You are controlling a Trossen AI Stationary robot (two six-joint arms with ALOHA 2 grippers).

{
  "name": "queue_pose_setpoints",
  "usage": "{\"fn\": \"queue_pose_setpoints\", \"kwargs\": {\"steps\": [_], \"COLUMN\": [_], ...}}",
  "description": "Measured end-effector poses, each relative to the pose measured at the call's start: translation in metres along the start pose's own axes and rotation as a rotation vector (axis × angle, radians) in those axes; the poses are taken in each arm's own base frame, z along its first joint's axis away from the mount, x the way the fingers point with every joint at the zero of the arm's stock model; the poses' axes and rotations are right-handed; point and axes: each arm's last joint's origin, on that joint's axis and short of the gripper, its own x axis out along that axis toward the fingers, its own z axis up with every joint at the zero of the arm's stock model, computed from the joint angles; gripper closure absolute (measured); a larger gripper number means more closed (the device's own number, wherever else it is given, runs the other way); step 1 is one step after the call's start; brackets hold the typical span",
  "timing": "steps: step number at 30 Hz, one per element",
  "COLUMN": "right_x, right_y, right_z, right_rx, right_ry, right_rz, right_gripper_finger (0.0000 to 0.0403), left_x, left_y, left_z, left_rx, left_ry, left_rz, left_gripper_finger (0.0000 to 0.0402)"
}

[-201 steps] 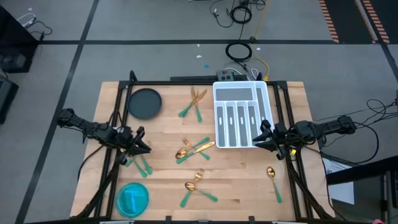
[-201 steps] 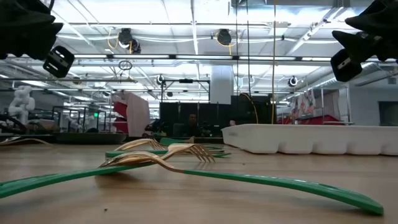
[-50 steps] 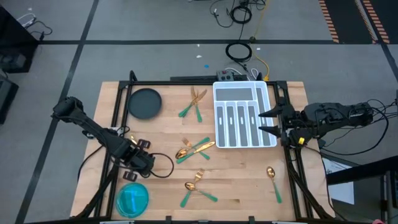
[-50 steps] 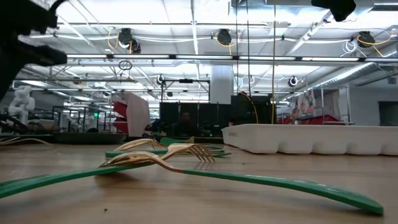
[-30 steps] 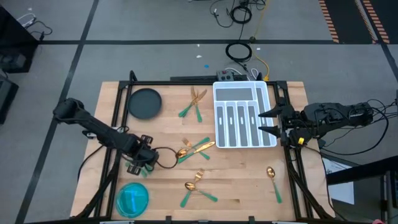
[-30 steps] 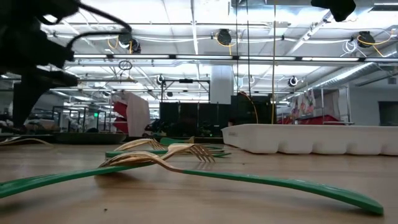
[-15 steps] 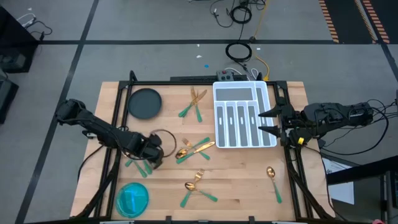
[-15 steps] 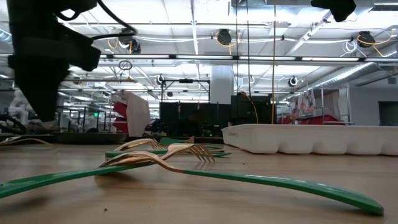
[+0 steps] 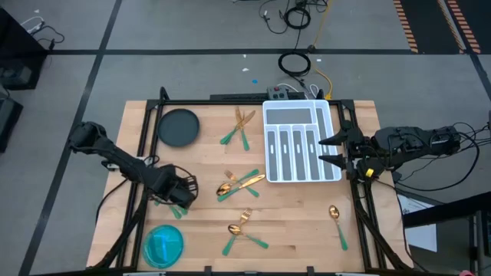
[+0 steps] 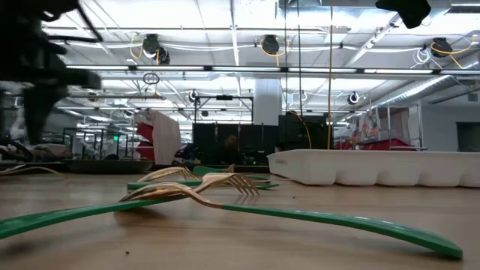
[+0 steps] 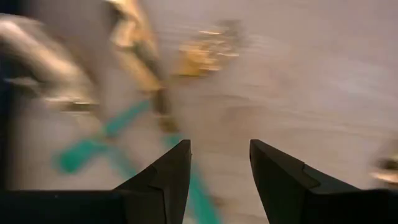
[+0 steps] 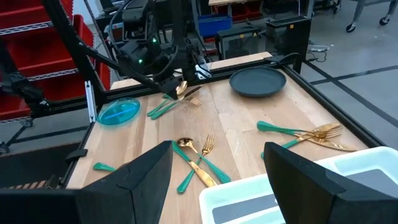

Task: Sort silverware
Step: Put the green knife on the silverware organizer

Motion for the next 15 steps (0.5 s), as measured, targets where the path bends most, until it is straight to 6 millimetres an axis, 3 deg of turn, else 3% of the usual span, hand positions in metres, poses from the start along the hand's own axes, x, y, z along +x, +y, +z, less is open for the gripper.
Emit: {"fn": "queue_pose_setpoints", "kwargs": {"steps": [15], "right_x": [0.0000], "right_y": [0.0000], "right_z": [0.0000], "right_rx": [0.003], "right_ry": [0.000], "right_rz": [0.000], "right_gripper_finger": [0.0156], "left_x": [0.0003], "left_y": [0.0094], "left_z": [-0.0021], "left_rx": [0.067], "left_ry": [-0.068], "left_rz": [0.014], "left_gripper_finger": [0.0230]}}
